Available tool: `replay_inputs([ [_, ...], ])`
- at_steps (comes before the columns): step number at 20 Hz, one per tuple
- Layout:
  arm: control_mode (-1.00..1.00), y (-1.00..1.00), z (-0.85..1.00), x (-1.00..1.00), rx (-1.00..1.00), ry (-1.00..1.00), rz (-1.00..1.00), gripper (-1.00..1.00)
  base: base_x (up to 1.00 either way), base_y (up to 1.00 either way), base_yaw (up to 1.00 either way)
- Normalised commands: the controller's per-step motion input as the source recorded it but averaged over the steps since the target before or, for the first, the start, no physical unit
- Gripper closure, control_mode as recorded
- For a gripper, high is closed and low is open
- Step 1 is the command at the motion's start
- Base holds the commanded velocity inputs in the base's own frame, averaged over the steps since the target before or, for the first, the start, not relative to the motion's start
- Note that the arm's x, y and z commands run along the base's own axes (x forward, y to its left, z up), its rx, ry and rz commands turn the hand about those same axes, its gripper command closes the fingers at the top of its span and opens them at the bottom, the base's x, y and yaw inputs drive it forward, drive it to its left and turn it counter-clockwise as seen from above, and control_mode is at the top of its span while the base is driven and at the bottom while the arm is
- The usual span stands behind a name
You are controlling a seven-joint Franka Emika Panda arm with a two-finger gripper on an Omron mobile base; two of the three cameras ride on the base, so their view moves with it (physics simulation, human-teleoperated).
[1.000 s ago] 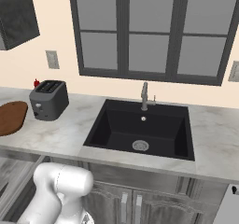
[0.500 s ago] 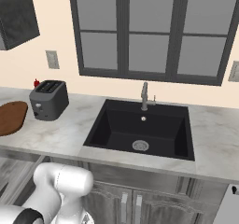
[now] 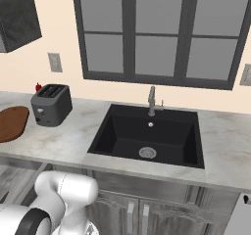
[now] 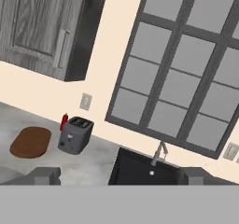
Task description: Open the drawer on the left and place the cutting tools on the cutting board.
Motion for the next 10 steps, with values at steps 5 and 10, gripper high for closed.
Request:
replay_inputs([
  [5,-1.0,-0.09,0.2,0.36,0.04,0.13,0.0,-1.0,0.0,0.0,0.0],
  [10,-1.0,-0.11,0.13,0.46,0.02,0.2,0.0,-1.0,0.0,0.0,0.0],
])
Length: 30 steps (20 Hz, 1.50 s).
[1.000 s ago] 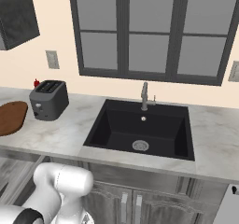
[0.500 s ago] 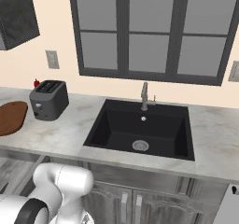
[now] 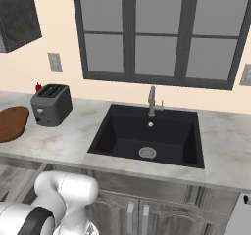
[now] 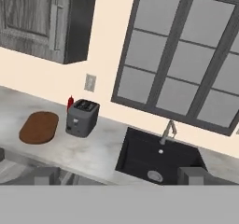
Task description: Open the drawer on the left and place the cutting tools on the cutting board.
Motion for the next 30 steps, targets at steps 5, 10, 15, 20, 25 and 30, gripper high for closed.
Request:
replay_inputs([
  [5,-1.0,-0.06,0.0,0.63,0.01,0.29,0.0,-1.0,0.0,0.0,0.0],
  [10,-1.0,-0.06,0.0,0.64,0.01,0.38,0.0,-1.0,0.0,0.0,0.0],
  [15,-1.0,-0.15,0.0,0.59,0.04,0.39,0.0,-1.0,0.0,0.0,0.0],
  [20,-1.0,-0.16,0.0,0.52,0.04,0.39,0.0,-1.0,0.0,0.0,0.0],
  [25,-1.0,-0.13,-0.02,0.32,0.04,0.4,0.0,-1.0,0.0,0.0,0.0],
  [30,-1.0,-0.01,-0.24,0.18,0.03,0.19,-0.01,-1.0,0.0,0.0,0.0],
])
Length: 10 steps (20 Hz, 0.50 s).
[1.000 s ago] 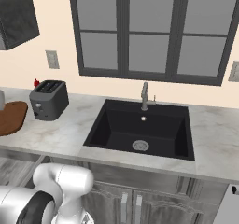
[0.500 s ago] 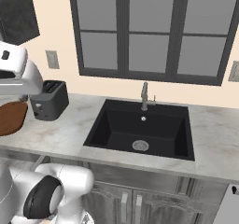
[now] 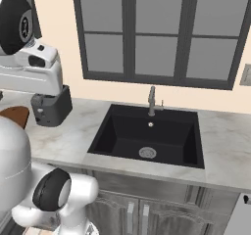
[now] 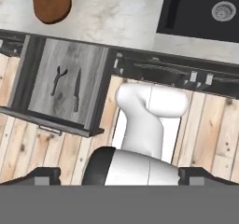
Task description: Open the drawer on the left and place the cutting tools on the cutting board.
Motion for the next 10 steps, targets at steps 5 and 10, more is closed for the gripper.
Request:
replay_inputs([
  [5,-1.0,0.0,-0.31,0.16,0.0,0.1,-0.03,-1.0,0.0,0.0,0.0],
  [10,-1.0,0.0,-0.24,0.13,0.0,0.0,-0.02,-1.0,0.0,0.0,0.0],
])
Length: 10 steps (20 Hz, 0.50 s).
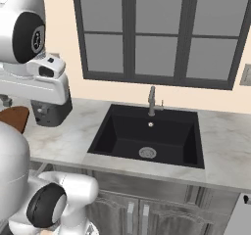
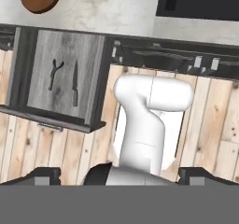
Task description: Open the drawer on the left and place the cutting tools on the cutting board.
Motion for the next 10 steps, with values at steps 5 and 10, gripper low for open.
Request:
replay_inputs([
  [5,-1.0,0.02,-0.23,0.14,0.0,0.0,-0.02,-1.0,0.0,0.0,0.0],
  [10,-1.0,0.08,-0.4,0.22,0.0,0.0,-0.01,-1.0,0.0,0.0,0.0],
])
